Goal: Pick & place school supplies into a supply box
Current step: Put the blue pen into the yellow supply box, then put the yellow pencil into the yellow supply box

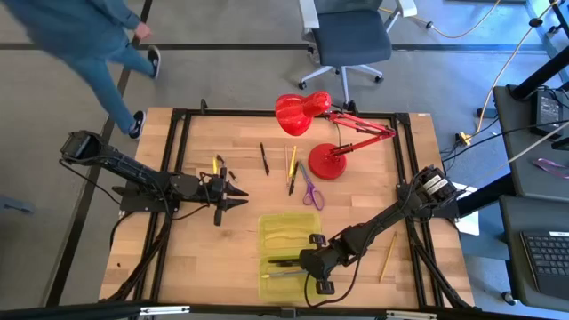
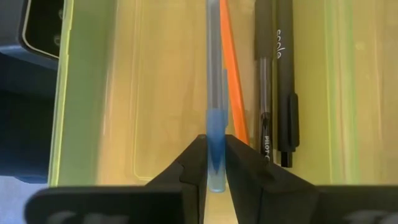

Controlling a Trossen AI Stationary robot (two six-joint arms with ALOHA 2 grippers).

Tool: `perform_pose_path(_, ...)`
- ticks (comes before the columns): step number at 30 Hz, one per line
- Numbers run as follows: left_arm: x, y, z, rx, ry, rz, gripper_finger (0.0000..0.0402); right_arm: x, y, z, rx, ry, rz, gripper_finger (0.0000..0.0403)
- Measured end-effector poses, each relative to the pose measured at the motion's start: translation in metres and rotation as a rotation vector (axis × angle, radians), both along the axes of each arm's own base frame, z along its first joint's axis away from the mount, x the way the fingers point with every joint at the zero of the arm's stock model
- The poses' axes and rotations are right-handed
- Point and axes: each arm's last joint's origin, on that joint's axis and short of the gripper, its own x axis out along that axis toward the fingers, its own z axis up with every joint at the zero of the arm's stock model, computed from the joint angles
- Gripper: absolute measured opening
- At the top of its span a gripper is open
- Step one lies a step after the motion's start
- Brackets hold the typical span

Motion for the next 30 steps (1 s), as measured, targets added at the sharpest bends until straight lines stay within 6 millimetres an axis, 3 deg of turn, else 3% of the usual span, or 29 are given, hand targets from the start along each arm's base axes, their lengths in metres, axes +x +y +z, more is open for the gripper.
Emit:
perform_pose_path(5, 0.000, 0.000, 0.000, 0.000, 0.000, 0.000, 0.0092, 0.000, 0.000, 0.000, 0.000, 0.000, -0.001, 0.0066)
perform_pose_path(12, 0.000, 0.000, 0.000, -0.002, 0.000, 0.000, 0.0094, -0.001, -0.001, 0.001, 0.003, 0.027, -0.031, 0.0119)
perform_pose_path(17, 0.000, 0.000, 0.000, -0.002, 0.000, 0.000, 0.0094, -0.016, -0.011, 0.026, 0.008, 0.122, -0.217, 0.0136)
perform_pose_path(23, 0.000, 0.000, -0.001, 0.000, 0.007, 0.000, 0.0091, -0.066, -0.017, 0.061, -0.077, 0.288, -0.468, 0.0137)
perform_pose_path(27, 0.000, 0.000, -0.001, 0.000, 0.010, -0.002, 0.0094, -0.108, -0.012, 0.067, -0.179, 0.475, -0.684, 0.0137)
perform_pose_path(30, 0.000, 0.000, -0.001, -0.002, 0.012, -0.001, 0.0095, -0.129, -0.006, 0.068, -0.185, 0.612, -0.856, 0.0137)
